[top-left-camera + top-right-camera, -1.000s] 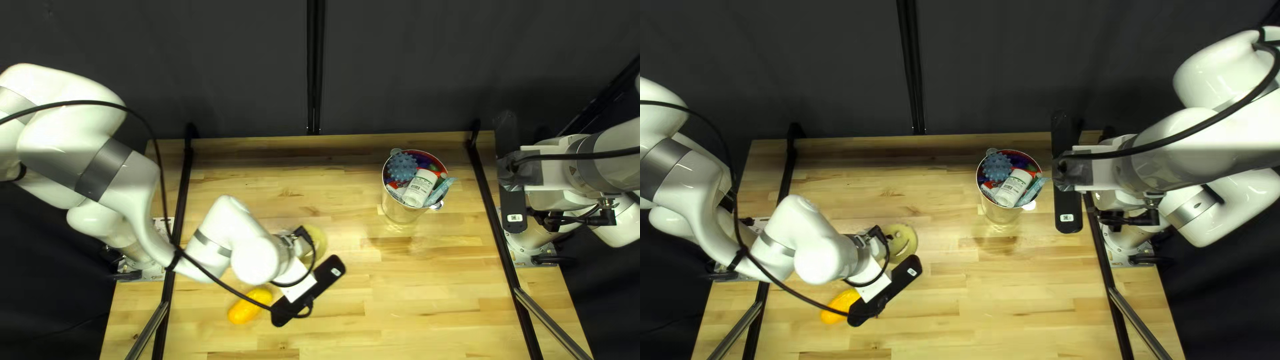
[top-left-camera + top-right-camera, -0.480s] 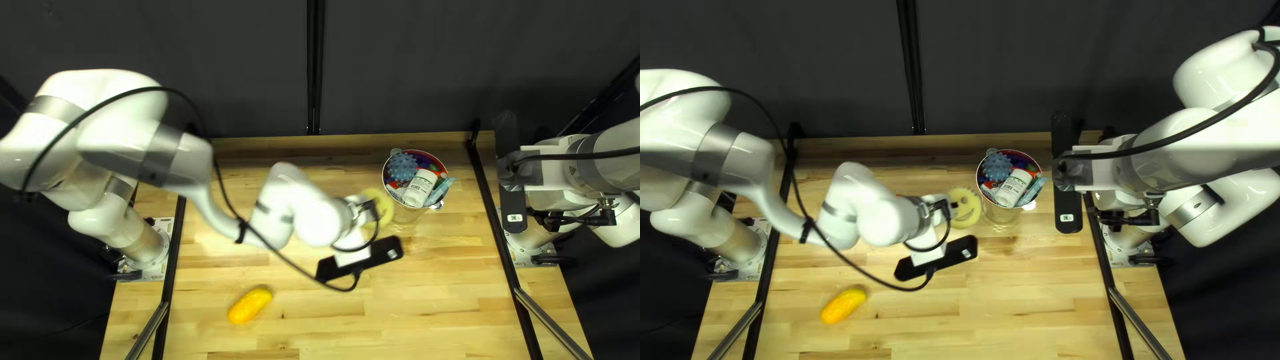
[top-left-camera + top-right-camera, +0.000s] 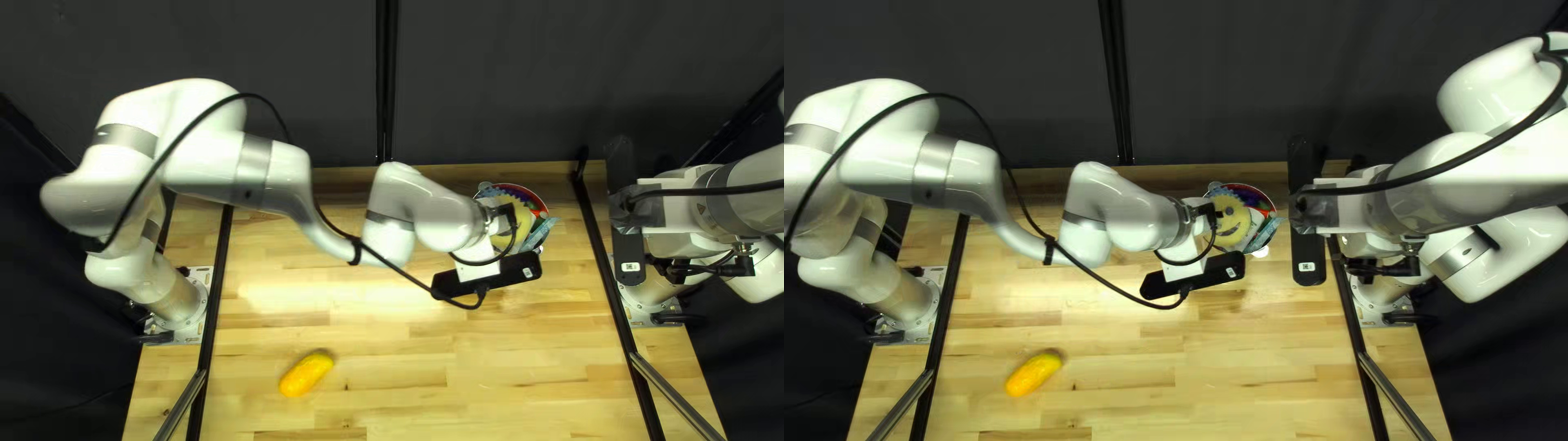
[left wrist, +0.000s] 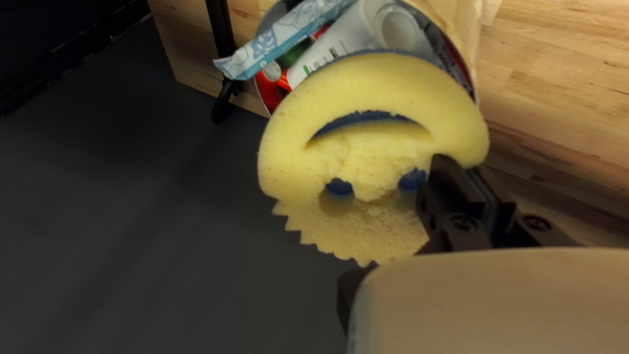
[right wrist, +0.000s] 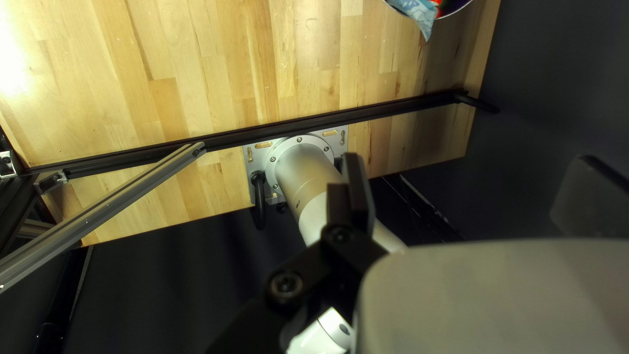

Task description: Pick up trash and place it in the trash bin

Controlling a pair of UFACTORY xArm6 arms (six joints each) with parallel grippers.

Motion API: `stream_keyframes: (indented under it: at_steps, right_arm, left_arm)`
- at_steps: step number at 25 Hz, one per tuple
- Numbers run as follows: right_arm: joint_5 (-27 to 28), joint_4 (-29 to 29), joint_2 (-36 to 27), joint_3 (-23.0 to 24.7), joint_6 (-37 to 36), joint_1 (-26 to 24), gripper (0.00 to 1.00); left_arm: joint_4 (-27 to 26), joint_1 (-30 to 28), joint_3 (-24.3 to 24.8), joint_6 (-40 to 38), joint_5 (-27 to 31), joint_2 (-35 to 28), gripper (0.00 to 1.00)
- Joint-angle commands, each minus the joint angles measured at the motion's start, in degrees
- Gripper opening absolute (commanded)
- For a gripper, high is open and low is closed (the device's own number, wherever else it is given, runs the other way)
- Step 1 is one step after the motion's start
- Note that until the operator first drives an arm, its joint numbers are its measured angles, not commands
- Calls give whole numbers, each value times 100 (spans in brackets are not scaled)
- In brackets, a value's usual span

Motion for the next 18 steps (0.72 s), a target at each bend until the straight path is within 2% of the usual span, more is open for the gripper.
stream_keyframes:
  at_steps: [1, 4, 5, 7, 14, 18]
  right_arm:
    - [0, 0, 0, 0, 0, 0, 100]
    - [0, 0, 0, 0, 0, 0, 100]
    - [0, 0, 0, 0, 0, 0, 100]
    - [0, 0, 0, 0, 0, 0, 100]
    - [0, 0, 0, 0, 0, 0, 100]
    - [0, 0, 0, 0, 0, 0, 100]
  left_arm:
    - [-69, 31, -103, 51, 0, 108, 0]
    - [-100, 83, -83, 63, -52, 124, 9]
    - [-115, 96, -67, 66, -63, 114, 54]
    - [-147, 109, -31, 78, -72, 83, 100]
    - [-243, 100, 42, 148, -48, -59, 100]
    - [-235, 36, 245, 150, -14, -315, 100]
